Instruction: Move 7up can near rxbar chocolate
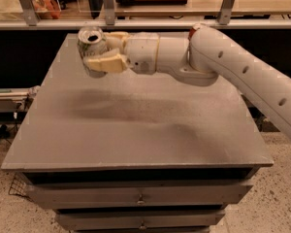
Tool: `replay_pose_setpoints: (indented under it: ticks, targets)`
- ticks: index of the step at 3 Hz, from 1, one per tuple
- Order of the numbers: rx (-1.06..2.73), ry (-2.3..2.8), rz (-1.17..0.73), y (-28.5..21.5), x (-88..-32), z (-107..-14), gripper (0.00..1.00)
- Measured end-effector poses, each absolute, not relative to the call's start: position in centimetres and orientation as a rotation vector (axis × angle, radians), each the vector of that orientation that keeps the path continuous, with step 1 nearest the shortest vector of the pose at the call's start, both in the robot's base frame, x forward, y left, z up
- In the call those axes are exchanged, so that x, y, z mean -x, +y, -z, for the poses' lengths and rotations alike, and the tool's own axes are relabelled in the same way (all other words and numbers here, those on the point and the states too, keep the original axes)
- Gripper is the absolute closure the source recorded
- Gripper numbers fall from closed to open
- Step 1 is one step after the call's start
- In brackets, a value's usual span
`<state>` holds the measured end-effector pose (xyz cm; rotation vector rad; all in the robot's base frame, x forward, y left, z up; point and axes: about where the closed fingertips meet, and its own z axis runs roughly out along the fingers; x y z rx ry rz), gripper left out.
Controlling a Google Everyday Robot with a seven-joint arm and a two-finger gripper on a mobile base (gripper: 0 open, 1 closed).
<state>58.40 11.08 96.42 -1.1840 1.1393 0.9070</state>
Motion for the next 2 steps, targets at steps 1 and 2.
replay_pose_setpoints:
  ticks: [1,2]
  targets:
    - [1.096,1.087,-0.75,10.1,-64.3,-100.3,1.0]
    - [1.024,1.11,-0.632,9.0,-69.1,-101.4,1.0]
